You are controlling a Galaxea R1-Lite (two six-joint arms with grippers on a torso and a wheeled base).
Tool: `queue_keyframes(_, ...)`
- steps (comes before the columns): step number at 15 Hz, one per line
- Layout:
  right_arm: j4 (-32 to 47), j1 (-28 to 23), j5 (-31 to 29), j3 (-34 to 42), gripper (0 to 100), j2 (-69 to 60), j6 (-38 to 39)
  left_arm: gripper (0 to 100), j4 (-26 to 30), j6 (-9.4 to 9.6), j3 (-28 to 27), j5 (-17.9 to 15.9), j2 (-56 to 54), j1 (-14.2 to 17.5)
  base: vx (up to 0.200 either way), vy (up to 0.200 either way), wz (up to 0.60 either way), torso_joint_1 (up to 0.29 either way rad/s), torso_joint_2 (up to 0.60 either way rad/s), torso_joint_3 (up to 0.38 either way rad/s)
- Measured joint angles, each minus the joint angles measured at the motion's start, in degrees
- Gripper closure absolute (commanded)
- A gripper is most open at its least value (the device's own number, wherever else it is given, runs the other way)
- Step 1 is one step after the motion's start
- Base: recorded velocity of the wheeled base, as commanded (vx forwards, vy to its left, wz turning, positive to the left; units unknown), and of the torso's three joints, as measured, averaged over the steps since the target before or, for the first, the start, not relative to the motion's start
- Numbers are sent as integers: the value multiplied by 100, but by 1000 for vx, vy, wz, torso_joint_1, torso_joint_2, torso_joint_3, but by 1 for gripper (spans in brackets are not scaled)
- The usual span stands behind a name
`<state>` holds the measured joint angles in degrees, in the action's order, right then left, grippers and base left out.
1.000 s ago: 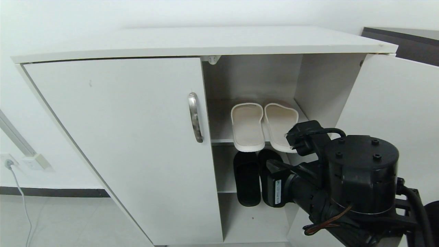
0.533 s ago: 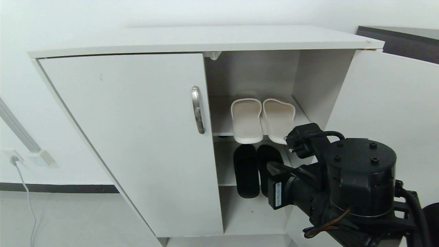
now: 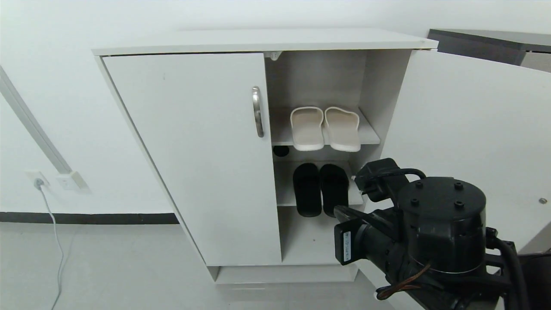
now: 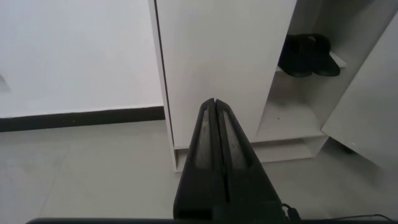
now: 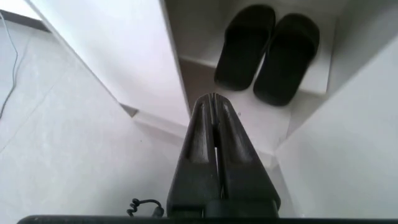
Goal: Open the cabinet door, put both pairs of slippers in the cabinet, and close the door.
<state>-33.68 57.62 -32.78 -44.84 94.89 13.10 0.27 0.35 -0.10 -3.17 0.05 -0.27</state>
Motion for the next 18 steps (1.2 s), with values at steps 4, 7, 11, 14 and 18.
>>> queue_keyframes(4,5,0,-1,41,100,34,-5,100,2,0,0,2,0,0,-150,0,0,1,-1,5)
queue_keyframes(7,-33,-5,10,145,100,63,-156,100,-2,0,0,9,0,0,0,0,0,0,0,0)
queue_keyframes(11,-44,-18,10,272,100,84,-249,100,-2,-2,0,9,0,2,0,0,0,0,0,0)
queue_keyframes(14,-41,-27,7,286,100,91,-246,100,0,-2,0,9,0,0,0,0,0,0,0,0)
queue_keyframes(18,-41,-27,7,291,100,95,-252,100,-2,-9,0,9,0,0,0,0,0,0,0,0)
